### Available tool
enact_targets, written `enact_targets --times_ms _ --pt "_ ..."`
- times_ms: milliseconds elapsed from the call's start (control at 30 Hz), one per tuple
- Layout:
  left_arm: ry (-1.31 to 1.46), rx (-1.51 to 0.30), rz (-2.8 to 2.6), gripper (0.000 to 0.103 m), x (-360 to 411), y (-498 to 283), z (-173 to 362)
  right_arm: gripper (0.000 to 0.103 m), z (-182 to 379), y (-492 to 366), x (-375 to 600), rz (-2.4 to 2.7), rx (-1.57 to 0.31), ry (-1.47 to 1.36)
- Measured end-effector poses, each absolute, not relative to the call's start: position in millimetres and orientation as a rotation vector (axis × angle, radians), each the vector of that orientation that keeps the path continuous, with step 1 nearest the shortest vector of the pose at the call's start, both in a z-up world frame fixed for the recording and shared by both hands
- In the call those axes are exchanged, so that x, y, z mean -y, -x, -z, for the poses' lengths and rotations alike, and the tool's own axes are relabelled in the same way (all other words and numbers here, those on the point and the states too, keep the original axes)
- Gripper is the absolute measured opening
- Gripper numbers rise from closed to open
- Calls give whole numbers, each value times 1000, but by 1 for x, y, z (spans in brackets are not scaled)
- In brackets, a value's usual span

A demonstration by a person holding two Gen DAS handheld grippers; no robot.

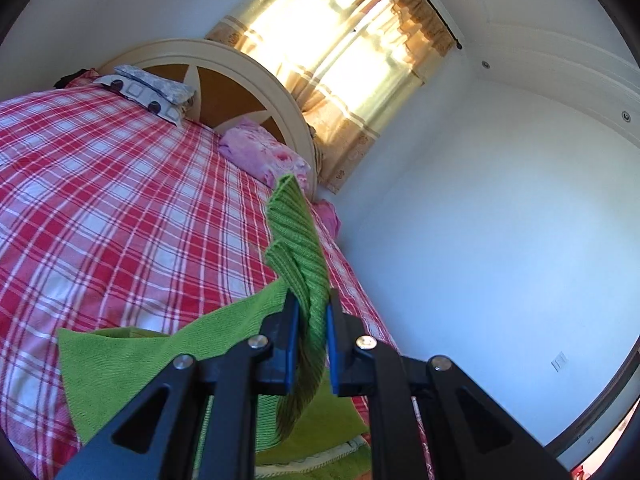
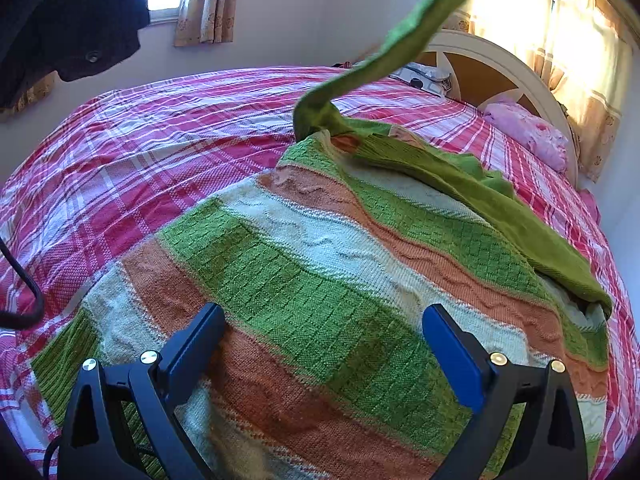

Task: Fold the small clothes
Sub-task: 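Lift the sleeve with the left gripper and carry it over the body, then lay the sleeve onto the sweater body and open the left gripper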

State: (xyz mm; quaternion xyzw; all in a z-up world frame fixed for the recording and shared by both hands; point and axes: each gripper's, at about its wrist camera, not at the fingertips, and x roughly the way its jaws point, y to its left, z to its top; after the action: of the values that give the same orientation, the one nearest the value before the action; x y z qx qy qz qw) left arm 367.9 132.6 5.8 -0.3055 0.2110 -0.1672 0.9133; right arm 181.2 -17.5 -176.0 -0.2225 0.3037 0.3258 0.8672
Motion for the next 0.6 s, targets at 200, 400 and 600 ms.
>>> enact_targets --times_ms 200,400,600 --pt "619 -482 369 12 -106 -382 5 100 177 -184 19 -693 -648 443" --pt "603 -547 404 12 -79 -398 20 100 177 -185 21 -693 -646 433" --pt "592 -632 441 12 -50 -418 47 100 177 -185 22 -695 -650 433"
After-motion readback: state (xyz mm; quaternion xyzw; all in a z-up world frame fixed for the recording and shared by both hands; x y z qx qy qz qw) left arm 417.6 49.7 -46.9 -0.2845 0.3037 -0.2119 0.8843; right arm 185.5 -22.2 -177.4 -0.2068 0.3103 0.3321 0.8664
